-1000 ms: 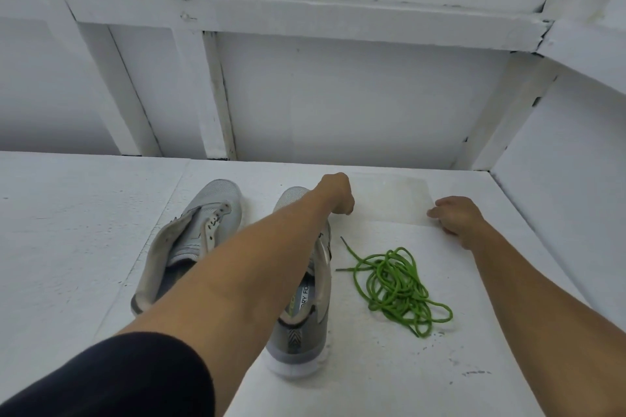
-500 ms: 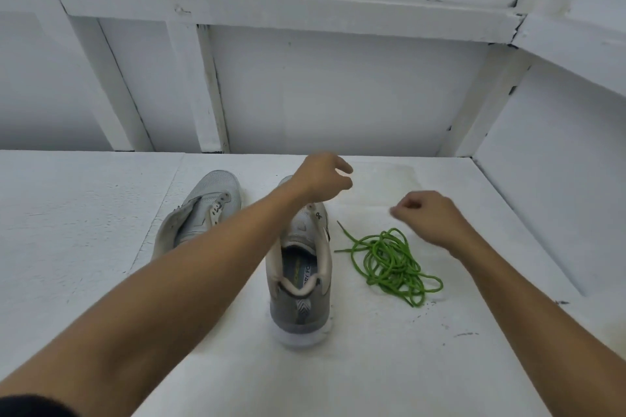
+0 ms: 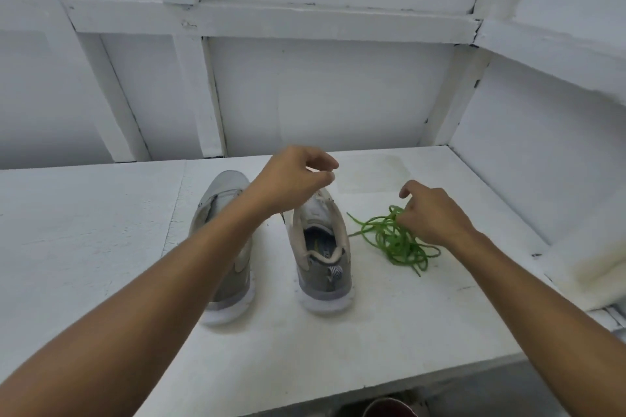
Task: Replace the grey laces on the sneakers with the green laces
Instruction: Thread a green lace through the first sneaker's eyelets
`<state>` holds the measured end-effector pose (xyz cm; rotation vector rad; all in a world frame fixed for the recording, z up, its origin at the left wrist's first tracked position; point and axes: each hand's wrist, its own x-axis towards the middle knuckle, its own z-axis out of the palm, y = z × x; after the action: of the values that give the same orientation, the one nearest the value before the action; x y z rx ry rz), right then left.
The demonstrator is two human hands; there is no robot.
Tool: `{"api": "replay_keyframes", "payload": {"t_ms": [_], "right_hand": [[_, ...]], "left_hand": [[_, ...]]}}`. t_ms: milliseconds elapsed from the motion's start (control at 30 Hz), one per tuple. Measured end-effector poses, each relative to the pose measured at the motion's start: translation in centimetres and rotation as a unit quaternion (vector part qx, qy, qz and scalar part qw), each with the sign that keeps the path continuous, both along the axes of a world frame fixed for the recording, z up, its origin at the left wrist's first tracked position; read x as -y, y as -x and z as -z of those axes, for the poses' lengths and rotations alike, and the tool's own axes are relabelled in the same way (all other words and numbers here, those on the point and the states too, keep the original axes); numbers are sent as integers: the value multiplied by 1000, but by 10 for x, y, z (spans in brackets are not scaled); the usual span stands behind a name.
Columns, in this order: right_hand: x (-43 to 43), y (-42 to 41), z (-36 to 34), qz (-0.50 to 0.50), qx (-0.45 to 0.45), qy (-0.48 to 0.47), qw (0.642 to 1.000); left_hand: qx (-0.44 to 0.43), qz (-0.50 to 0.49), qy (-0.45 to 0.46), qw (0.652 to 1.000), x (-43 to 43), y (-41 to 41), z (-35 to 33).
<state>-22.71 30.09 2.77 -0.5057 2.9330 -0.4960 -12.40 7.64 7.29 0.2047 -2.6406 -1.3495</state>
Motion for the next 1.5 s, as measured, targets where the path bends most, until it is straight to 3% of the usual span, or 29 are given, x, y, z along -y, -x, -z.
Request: {"api": "replay_keyframes", "payload": {"t_ms": [67,233,367,633,967,1167,1233,1333,1500], "right_hand": [[-6,-3,-27,2,-26,14,1000],[-9,-17,-75,1,-57,107,993],[-3,-22,-75,0,-58,97,994],[-15,-15,-64,8,-58,85,995],[-20,-5,-60,-8,-63,136,989],[-28,-4,-47,25,-46,153,987],[-35,-4,-44,32,-59,116,991],[-44,-4,-38,45,-62,-35,996],[-46,-6,-12,56,-58,-197,977]], "left_hand": [[12,51,-2,999,-11,9,-9],[83,172,93,977,-51,44,-17],[131,199,108,965,-69,68,-7],[105,183,136,968,-71,86,8],[58,163,126,977,-75,91,3],[-14,101,230,968,-69,94,-11],[-15,85,274,958,-61,94,-13],[-17,61,288,956,-49,94,-20],[-78,56,330,939,-41,91,-34]]}}
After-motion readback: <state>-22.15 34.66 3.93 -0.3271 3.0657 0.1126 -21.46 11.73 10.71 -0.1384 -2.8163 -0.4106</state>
